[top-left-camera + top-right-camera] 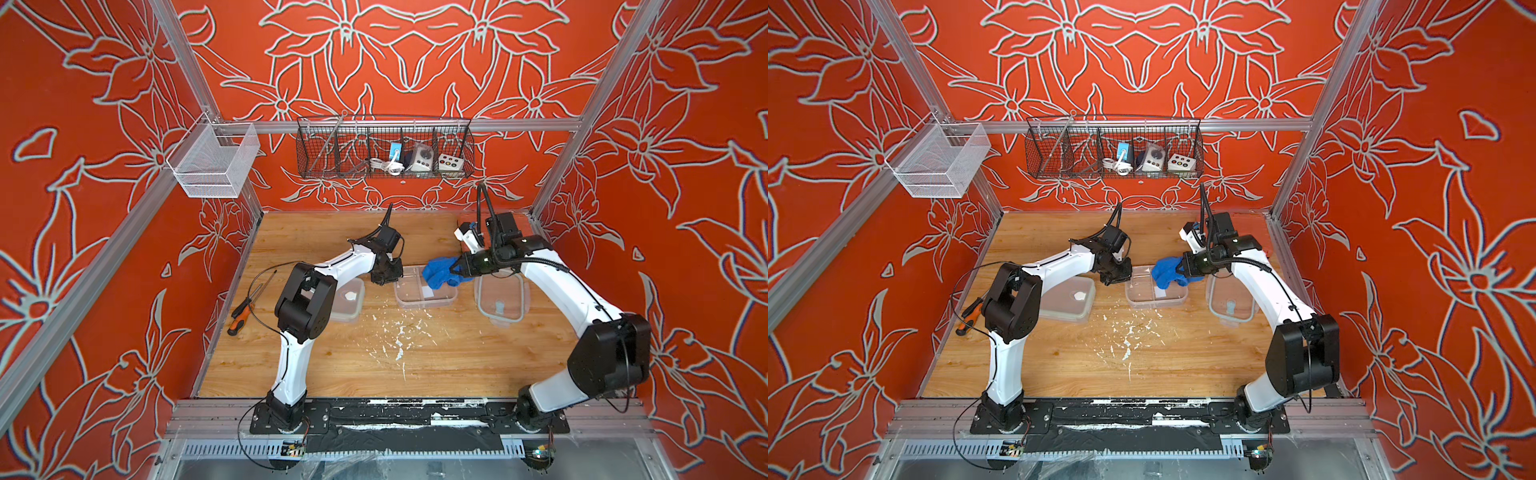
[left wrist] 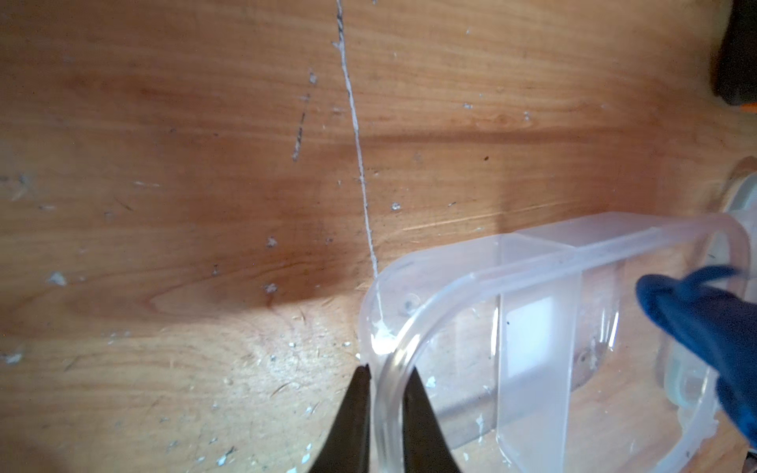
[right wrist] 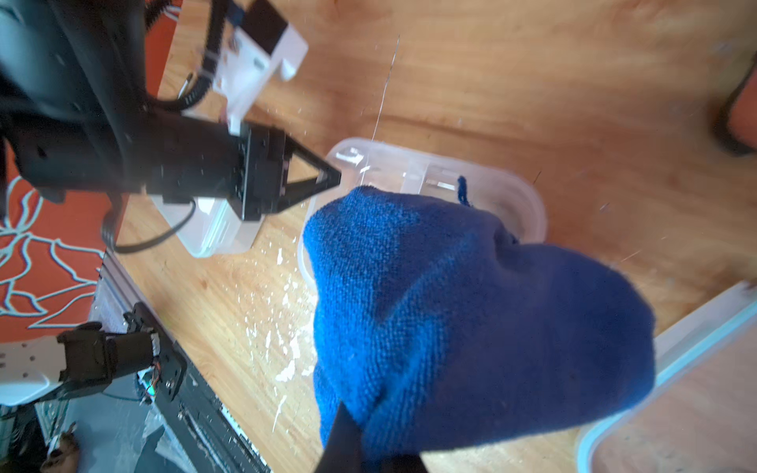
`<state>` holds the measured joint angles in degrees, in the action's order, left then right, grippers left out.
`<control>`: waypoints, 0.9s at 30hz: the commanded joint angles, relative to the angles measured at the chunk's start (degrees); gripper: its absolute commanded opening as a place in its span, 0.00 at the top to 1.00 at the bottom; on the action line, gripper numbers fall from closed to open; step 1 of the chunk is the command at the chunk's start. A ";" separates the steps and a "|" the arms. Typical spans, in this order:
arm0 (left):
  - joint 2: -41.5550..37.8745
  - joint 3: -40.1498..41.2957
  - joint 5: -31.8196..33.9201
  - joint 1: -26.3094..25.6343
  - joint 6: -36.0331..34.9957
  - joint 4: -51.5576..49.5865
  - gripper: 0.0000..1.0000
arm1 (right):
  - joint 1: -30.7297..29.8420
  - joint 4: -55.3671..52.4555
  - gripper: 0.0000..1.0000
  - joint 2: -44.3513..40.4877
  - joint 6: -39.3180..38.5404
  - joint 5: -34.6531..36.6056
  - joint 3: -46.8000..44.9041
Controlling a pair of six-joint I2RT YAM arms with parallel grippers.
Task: Wipe the insides of the lunch boxes
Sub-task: Adjust the lunch box at the center of the board, then wipe the dirt inside the lunch box.
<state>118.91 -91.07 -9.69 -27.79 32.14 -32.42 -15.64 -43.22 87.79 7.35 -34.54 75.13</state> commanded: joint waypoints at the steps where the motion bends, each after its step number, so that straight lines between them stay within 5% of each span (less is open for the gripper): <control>1: 0.93 -1.64 0.40 0.11 -1.37 -1.10 0.85 | -1.53 1.39 1.00 2.39 1.66 0.53 -0.47; 9: -0.58 0.69 -0.13 0.11 -1.56 1.37 0.86 | -2.91 6.34 1.00 13.29 6.20 11.24 2.65; 19: -0.52 2.80 -2.34 0.13 -0.76 4.74 0.86 | -11.16 9.94 1.00 23.69 11.02 7.04 5.42; 27: -0.88 3.26 -1.49 0.11 -0.15 5.97 0.86 | -15.55 7.76 1.00 24.11 10.25 4.02 0.90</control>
<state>118.80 -88.20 -9.69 -26.65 30.92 -28.03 -29.85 -34.61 111.98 18.65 -26.61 78.11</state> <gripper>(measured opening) 0.141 0.063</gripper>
